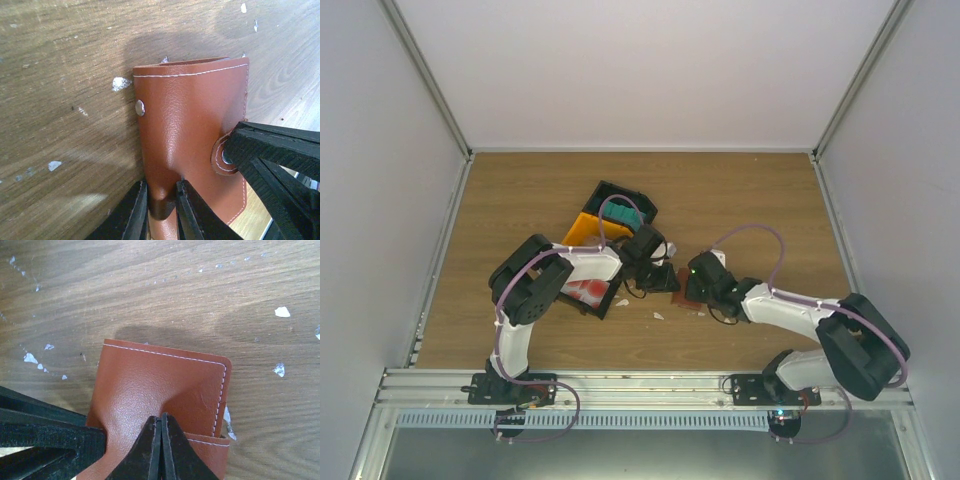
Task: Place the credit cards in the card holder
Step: Close the card holder at the center of the board.
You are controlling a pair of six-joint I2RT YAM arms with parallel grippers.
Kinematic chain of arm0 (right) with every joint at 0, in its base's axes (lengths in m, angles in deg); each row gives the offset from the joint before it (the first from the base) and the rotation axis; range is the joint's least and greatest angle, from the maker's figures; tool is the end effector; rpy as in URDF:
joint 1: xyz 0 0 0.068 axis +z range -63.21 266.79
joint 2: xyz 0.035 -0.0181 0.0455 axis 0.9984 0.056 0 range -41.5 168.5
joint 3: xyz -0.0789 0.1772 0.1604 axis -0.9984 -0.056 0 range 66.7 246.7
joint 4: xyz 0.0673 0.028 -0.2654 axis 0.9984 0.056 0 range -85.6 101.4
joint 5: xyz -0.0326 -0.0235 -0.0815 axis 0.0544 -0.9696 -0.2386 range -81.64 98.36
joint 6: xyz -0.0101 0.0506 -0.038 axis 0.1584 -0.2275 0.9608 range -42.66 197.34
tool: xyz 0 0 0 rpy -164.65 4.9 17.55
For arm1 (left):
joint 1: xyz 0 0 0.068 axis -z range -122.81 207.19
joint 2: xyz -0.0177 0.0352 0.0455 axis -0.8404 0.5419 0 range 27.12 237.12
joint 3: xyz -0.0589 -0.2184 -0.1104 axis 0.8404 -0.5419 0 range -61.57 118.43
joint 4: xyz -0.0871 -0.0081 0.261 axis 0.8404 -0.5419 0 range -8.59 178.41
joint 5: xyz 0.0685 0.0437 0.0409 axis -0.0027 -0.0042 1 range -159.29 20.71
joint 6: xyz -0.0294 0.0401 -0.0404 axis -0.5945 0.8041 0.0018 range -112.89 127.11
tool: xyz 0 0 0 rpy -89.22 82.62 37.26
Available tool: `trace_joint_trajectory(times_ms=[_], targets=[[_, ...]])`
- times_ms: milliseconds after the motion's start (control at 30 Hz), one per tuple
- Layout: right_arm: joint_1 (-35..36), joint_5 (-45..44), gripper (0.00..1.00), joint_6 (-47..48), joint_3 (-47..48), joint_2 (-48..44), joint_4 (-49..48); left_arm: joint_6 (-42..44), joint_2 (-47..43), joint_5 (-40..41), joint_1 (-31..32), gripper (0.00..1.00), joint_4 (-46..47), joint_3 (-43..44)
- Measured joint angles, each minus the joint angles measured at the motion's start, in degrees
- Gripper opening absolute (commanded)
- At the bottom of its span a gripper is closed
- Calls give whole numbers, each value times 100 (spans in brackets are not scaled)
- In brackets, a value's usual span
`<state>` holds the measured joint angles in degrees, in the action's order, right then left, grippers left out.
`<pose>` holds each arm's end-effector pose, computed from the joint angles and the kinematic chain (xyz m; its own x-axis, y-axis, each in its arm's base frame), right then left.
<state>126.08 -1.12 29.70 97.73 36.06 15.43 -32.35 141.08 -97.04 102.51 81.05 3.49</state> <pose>0.2032 0.1556 0.0989 -0.8511 0.2452 -0.4641 0.1078 0.9470 0.3026 0.2646 -0.3005 0.0804 -0.9669 0.1779 -0.1828 0.2547 0.7143 -0.6518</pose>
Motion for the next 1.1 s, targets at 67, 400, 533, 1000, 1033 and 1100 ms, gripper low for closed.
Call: trace_joint_trajectory(times_ms=[67, 400, 533, 1000, 1033, 1100], targets=[[140, -256, 0, -181, -92, 2, -168, 0, 9, -20, -4, 20, -13, 11], [822, -1572, 0, -979, -417, 208, -826, -2, 66, -79, -20, 20, -170, 129], [960, -1797, 2, -1211, -542, 149, -931, -2, 96, -127, -35, 20, -195, 164], [1088, -1825, 8, -922, -894, -157, -1200, -4, 225, -251, -37, 21, -186, 319], [1108, -1860, 8, -911, -894, -140, -1213, -4, 225, -249, -37, 21, -188, 321], [1156, -1945, 7, -866, -887, -109, -1222, -4, 225, -251, -37, 23, -188, 321]])
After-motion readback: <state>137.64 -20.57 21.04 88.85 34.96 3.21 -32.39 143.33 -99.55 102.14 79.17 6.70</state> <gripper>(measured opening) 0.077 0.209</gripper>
